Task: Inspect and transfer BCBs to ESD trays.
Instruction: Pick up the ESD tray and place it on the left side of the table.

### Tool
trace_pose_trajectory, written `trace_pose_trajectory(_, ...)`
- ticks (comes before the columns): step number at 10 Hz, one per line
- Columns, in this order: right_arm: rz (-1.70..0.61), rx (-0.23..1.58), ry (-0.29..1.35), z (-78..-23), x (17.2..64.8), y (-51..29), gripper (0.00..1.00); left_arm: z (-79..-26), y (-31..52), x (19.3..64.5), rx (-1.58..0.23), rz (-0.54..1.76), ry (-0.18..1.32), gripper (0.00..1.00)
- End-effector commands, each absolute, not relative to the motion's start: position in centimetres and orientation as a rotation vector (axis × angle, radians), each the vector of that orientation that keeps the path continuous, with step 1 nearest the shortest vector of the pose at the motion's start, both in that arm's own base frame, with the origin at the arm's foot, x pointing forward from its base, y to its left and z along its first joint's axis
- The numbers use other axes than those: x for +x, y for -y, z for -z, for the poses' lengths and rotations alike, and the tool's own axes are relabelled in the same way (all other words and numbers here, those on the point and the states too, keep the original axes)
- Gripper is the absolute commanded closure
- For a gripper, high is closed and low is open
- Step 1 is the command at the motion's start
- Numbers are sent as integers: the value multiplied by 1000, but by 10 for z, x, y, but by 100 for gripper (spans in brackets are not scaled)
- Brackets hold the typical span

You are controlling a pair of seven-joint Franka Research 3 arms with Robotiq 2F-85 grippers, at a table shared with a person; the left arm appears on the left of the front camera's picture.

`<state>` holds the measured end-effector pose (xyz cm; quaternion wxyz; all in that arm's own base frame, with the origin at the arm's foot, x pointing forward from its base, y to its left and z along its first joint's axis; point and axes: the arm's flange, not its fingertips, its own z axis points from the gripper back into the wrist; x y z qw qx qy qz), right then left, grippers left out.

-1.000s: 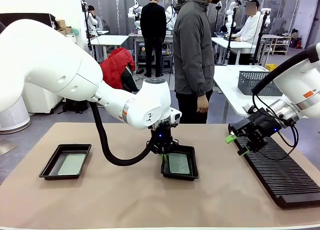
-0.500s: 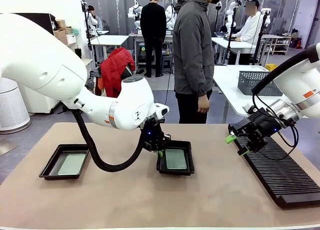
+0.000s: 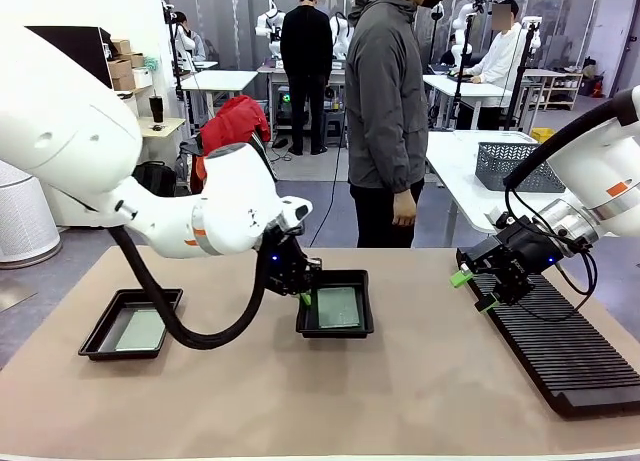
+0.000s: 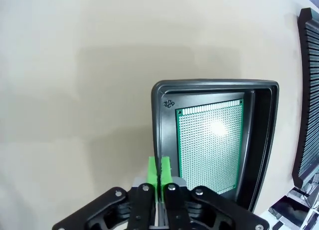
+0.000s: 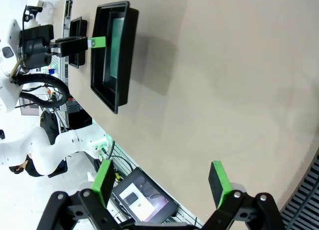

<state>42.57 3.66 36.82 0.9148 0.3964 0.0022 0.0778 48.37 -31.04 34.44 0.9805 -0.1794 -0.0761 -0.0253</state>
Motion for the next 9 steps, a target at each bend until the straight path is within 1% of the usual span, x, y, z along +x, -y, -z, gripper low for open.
trace_pose_trajectory(1,-158,811,-2,-368,426,-36,0,-349,275,470,-377,49,168,100)
trace_pose_trajectory(9,-158,811,-2,-368,426,-36,0,-352,154,453,-332,15,179,100)
